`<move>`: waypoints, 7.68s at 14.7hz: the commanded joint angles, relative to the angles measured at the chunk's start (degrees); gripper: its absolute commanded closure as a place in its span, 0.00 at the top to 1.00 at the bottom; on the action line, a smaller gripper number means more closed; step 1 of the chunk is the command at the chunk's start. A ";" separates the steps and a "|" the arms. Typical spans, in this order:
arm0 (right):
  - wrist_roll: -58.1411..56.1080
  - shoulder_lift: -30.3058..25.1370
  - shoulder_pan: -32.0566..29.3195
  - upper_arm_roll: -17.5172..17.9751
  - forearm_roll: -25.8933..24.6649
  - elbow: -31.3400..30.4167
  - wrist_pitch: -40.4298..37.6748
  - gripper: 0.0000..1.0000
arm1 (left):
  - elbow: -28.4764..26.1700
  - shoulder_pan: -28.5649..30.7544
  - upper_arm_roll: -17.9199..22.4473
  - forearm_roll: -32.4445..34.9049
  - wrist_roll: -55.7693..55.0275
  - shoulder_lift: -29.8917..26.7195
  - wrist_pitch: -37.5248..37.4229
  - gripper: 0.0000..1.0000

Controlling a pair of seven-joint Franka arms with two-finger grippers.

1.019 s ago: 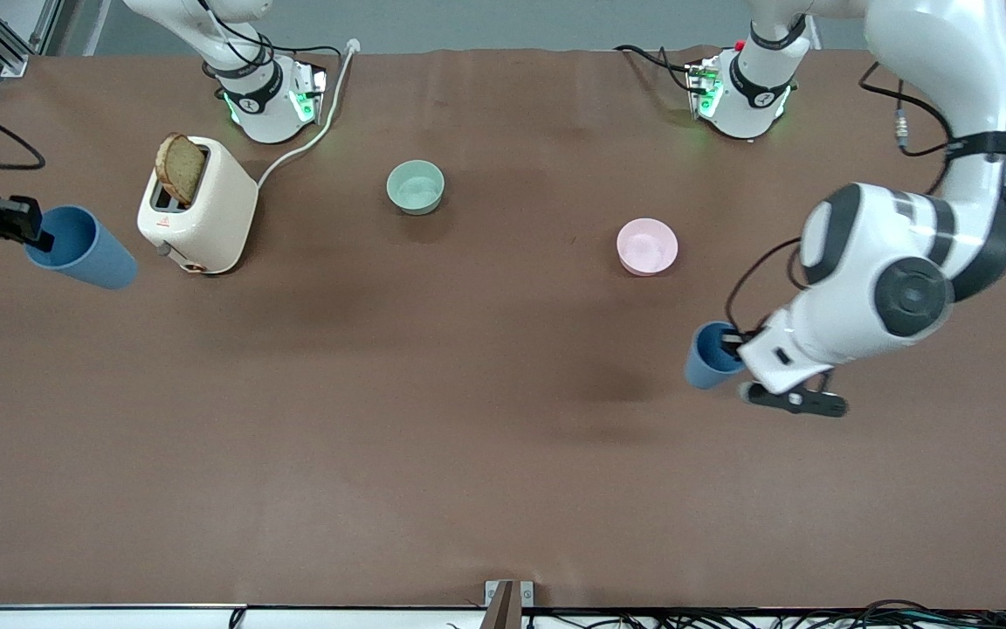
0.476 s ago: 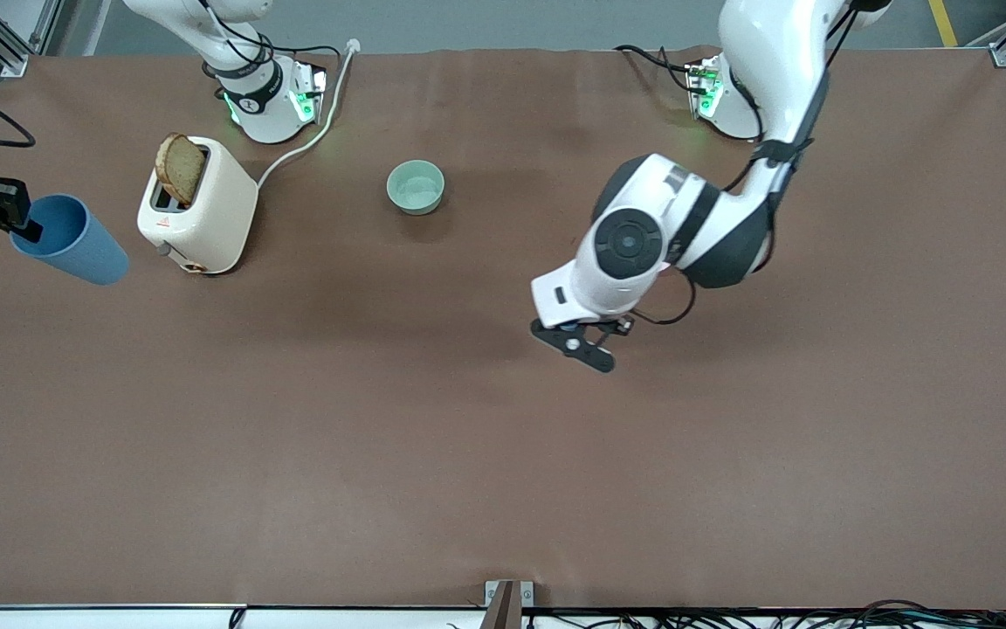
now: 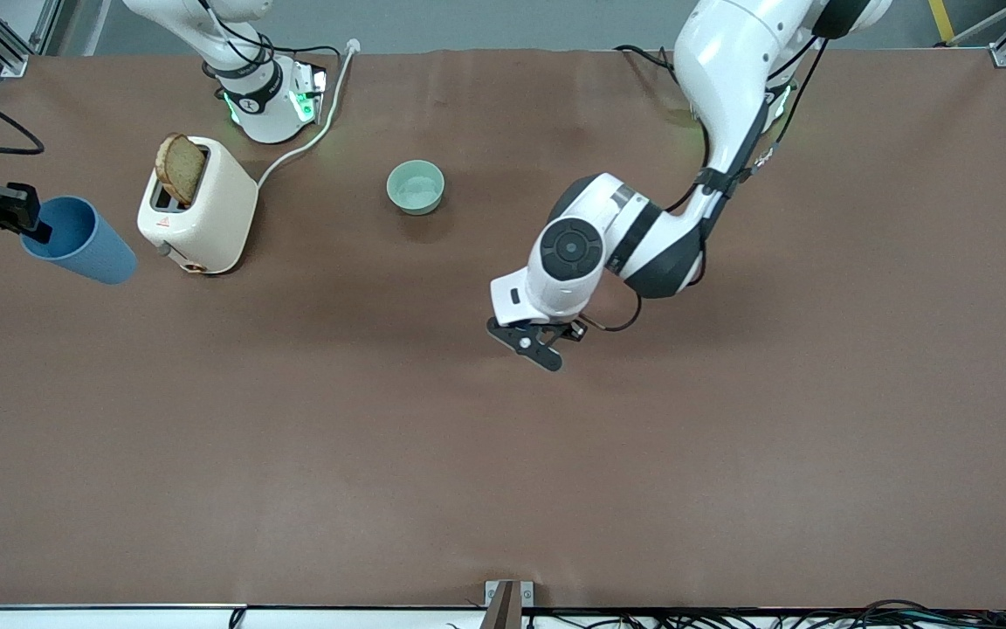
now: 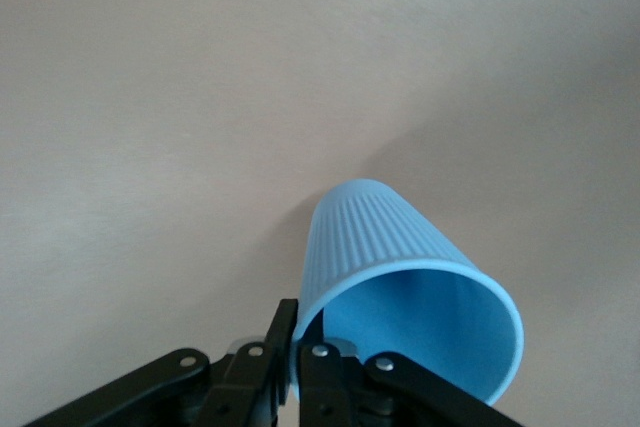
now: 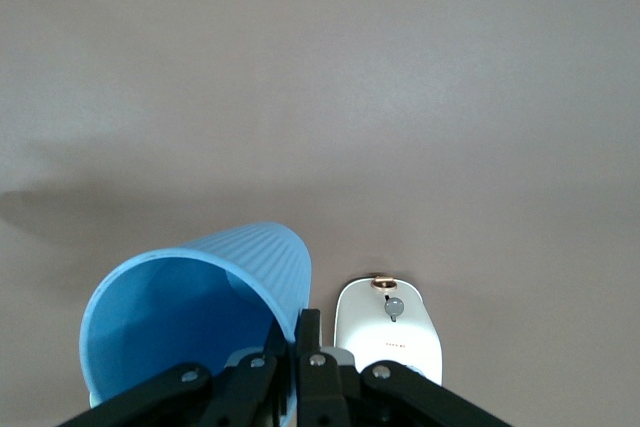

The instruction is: Stack blue cups with both arms

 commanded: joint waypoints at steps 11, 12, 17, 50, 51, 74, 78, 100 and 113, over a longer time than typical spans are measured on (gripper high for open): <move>0.71 0.21 -0.38 -0.48 0.16 0.24 -0.41 0.02 | 1.51 -2.84 0.04 -0.71 -2.42 5.26 -0.08 0.16; 0.70 0.12 -0.47 -0.48 0.34 0.24 -0.41 0.02 | 1.60 -2.84 0.04 -0.62 -2.59 4.83 -0.08 0.56; 0.70 0.03 -0.38 -0.57 0.51 -0.11 -0.41 0.01 | 1.78 -1.88 0.12 -1.32 -2.42 -1.22 -1.04 1.00; 56.96 26.66 47.79 -0.13 4.29 -2.49 36.23 0.00 | 1.60 37.25 6.95 0.61 3.03 -30.15 -21.78 1.00; 56.95 27.01 47.61 -0.13 4.29 -2.49 36.32 0.00 | 1.51 34.97 9.59 0.61 3.12 -30.24 -22.05 1.00; 53.98 25.28 43.14 -0.74 2.37 -2.92 34.33 0.89 | -2.44 33.19 7.77 1.49 2.94 -34.29 -23.90 1.00; 44.68 11.58 34.10 -0.65 -1.23 -12.65 31.05 0.89 | -2.35 33.19 7.77 1.14 3.56 -34.02 -23.89 1.00; 0.71 -0.41 -1.26 -0.57 -3.53 8.94 -6.38 1.00 | -2.27 34.34 6.01 1.49 3.12 -34.37 -24.07 1.00; -3.87 -0.85 -1.44 -0.57 -3.35 5.69 -5.60 1.00 | -2.18 34.42 5.31 1.22 2.42 -34.46 -24.60 1.00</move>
